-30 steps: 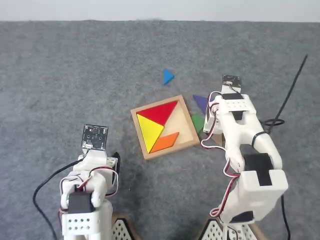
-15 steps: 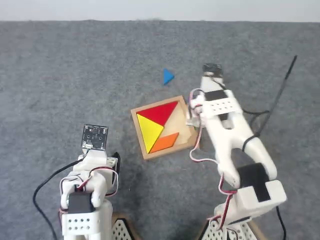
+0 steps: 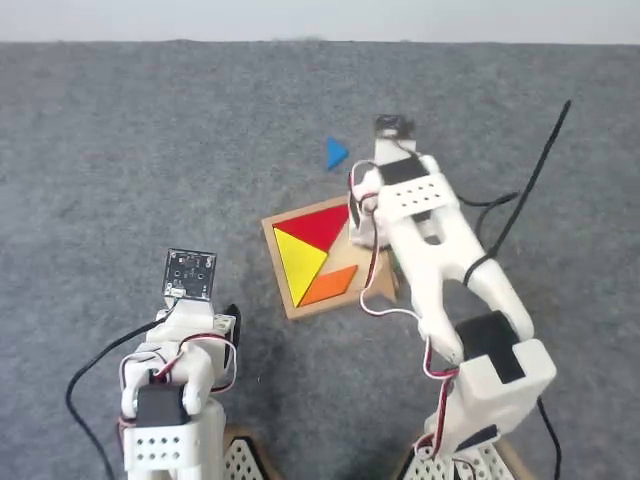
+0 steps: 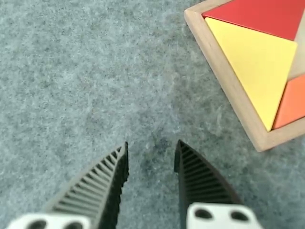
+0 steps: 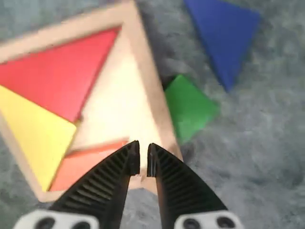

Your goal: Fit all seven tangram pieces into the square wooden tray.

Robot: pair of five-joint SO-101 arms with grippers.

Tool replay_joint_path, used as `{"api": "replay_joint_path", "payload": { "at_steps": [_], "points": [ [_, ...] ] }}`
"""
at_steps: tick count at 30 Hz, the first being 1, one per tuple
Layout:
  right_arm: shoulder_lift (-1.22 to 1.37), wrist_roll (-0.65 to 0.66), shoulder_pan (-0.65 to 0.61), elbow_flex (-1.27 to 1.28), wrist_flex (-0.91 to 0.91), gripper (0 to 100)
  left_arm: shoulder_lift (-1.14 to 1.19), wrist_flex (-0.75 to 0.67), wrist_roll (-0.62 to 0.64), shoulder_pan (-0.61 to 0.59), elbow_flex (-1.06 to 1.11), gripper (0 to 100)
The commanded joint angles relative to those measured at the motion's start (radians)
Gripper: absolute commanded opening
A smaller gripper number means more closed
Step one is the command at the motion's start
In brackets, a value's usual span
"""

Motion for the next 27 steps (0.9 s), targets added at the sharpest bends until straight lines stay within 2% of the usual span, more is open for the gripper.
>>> {"api": "replay_joint_path", "payload": {
  "at_steps": [1,6,12,17,21,23,27],
  "points": [
    [-0.025,0.051,0.010,0.086,-0.051,3.5,-0.028,0.009,-0.006,0.003,-0.008,15],
    [-0.131,0.117,0.108,0.130,0.012,3.1,-0.028,0.009,-0.006,0.003,-0.008,15],
    [-0.360,0.157,0.231,0.362,-0.114,3.3,-0.028,0.009,-0.006,0.003,-0.008,15],
    [-0.452,0.239,0.228,0.539,-0.154,3.4,-0.028,0.009,-0.006,0.003,-0.008,15],
    [-0.460,0.264,0.131,0.618,-0.214,3.4,-0.028,0.009,-0.006,0.003,-0.008,15],
    [-0.463,0.391,0.051,0.620,-0.199,3.4,-0.028,0.009,-0.006,0.003,-0.008,15],
    [-0.463,0.802,-0.054,0.621,-0.117,3.4,-0.028,0.009,-0.006,0.003,-0.008,15]
  ]
}}
